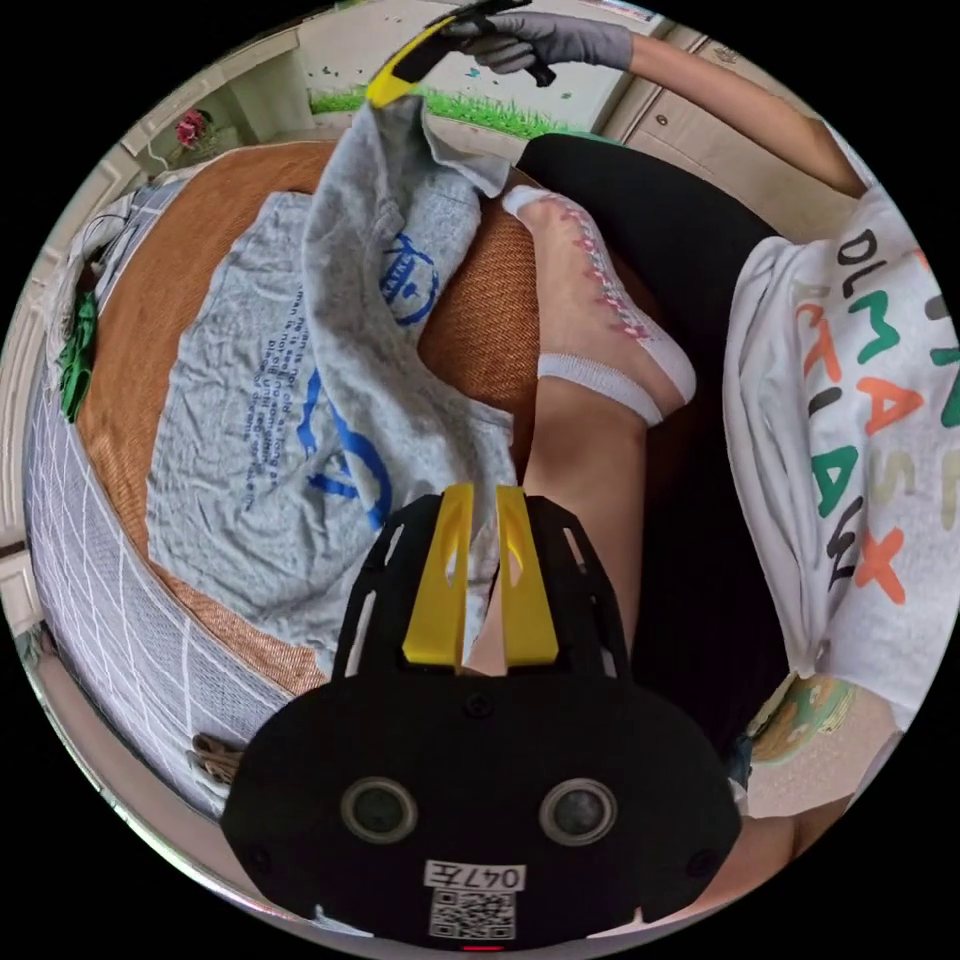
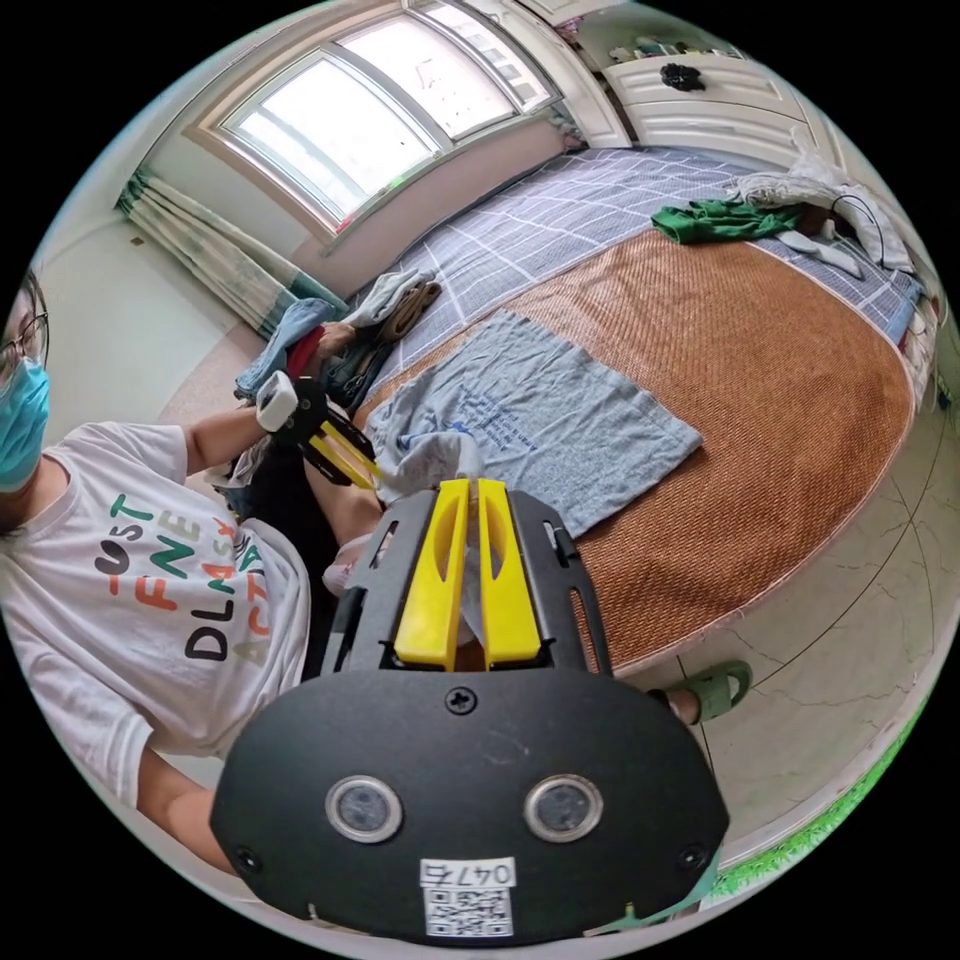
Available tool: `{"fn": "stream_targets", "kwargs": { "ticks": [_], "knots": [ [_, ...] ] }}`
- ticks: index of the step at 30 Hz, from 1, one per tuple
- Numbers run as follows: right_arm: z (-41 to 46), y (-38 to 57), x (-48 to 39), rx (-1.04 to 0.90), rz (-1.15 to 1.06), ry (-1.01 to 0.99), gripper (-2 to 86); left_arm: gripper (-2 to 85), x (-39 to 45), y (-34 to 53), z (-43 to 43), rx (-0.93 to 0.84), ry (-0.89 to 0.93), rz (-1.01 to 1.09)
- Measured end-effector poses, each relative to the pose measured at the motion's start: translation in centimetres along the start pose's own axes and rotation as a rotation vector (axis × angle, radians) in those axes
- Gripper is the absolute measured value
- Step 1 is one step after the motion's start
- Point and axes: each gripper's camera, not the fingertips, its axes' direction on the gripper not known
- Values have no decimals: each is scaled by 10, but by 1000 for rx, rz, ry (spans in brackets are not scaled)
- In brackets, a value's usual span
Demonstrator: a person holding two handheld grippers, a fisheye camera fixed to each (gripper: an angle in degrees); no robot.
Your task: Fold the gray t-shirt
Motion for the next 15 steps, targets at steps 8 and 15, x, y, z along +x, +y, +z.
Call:
{"fn": "stream_targets", "kwargs": {
  "ticks": [8,15],
  "knots": [
    [-16,15,-1,-4,13,21,-7,76,-55,55,-27,-68,5,-29],
    [-54,43,-26,32,36,50,-7,-4,-84,173,-66,-118,-171,-112]
  ]
}}
